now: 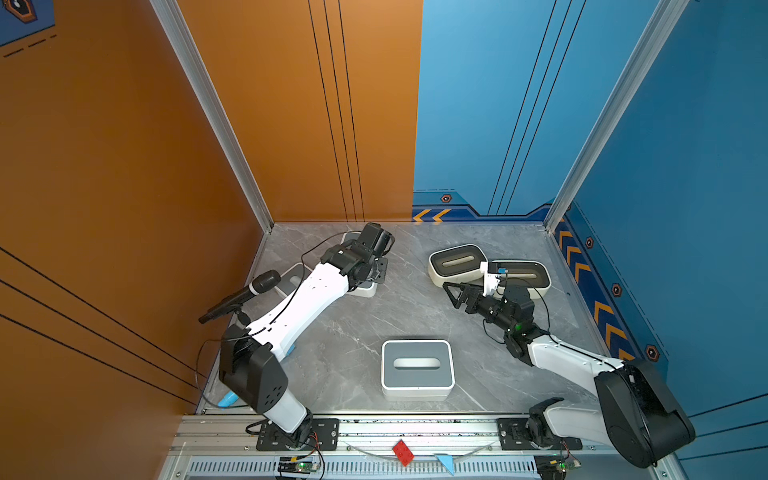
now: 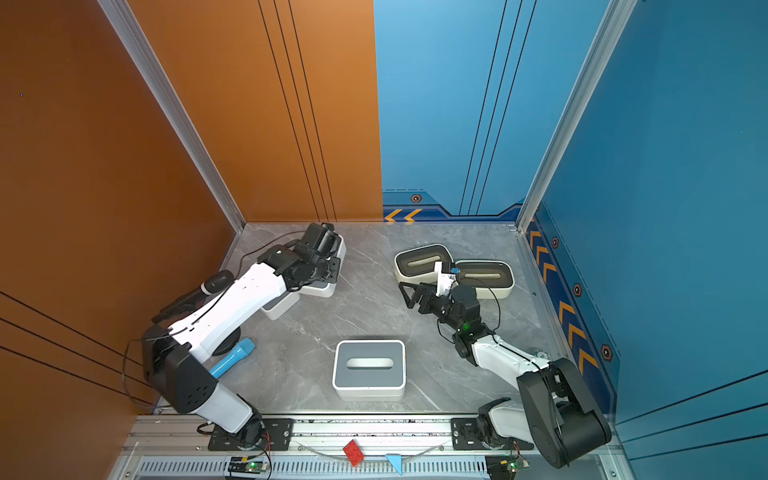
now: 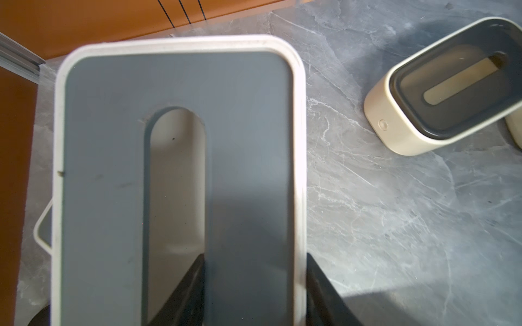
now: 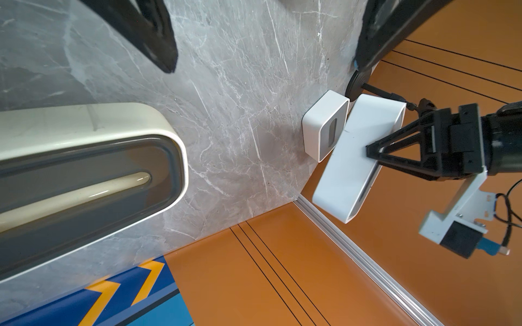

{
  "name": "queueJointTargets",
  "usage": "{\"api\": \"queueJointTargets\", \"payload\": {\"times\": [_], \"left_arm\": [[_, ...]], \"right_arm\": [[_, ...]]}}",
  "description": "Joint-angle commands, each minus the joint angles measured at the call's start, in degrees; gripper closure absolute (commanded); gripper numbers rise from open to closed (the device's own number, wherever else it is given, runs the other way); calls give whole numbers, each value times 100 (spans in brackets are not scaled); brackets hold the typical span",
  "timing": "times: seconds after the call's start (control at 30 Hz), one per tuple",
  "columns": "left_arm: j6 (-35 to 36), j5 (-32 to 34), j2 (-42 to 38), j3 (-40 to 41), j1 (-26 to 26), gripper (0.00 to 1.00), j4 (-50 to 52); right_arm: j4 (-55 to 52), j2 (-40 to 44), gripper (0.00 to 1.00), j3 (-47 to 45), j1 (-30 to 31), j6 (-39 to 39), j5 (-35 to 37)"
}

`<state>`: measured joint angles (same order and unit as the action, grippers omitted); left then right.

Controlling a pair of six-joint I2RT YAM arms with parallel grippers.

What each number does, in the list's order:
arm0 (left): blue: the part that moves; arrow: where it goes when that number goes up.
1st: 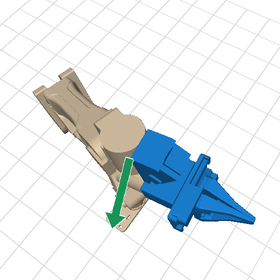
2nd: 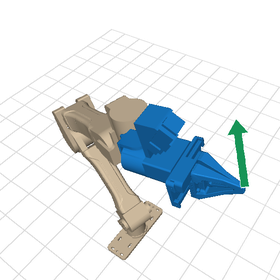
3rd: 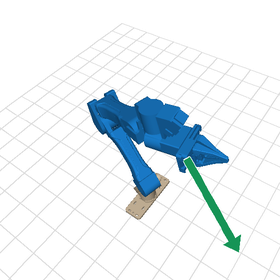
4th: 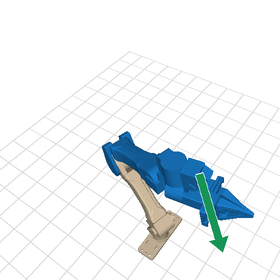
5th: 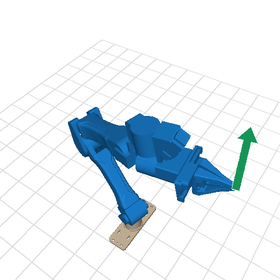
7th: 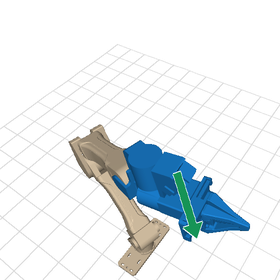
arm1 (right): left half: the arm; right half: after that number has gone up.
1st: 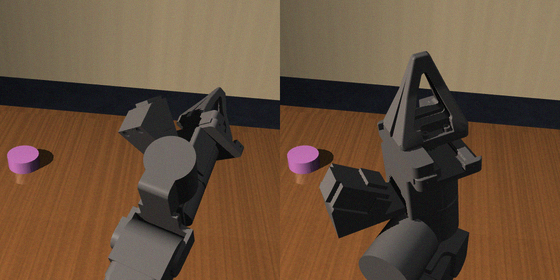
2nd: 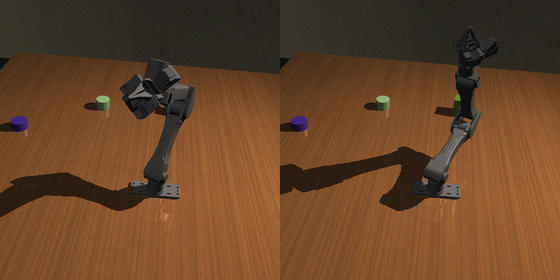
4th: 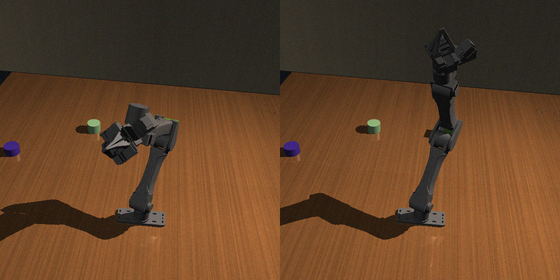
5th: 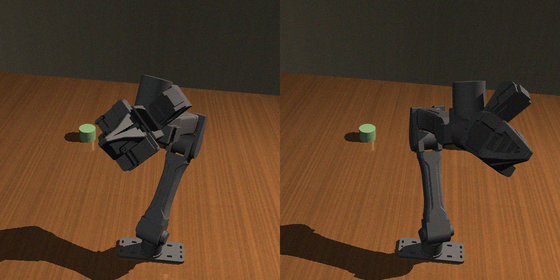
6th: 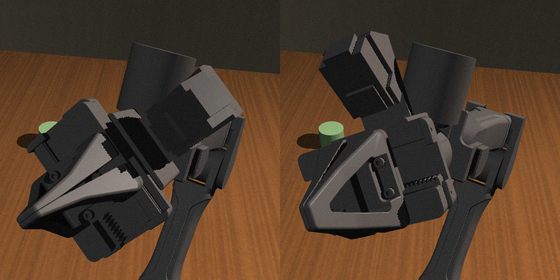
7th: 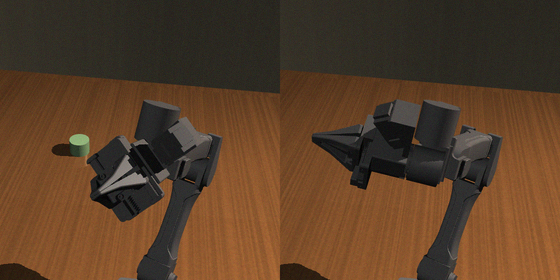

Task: Stack the tissue boxes
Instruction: Pick up the tissue box from the center of the board.

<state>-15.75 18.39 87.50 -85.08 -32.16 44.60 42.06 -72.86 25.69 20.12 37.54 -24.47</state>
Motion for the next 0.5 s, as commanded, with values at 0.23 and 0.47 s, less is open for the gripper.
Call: {"api": "queueJointTargets", "payload": {"times": [0.23, 0.47], "left_arm": [[939, -205, -1368, 832, -88, 56, 192], [1260, -470, -1897, 1202, -347, 57, 209]], "right_arm": [[47, 364, 0, -143, -59, 90, -247], [339, 224, 0, -56, -226, 769, -986]]}}
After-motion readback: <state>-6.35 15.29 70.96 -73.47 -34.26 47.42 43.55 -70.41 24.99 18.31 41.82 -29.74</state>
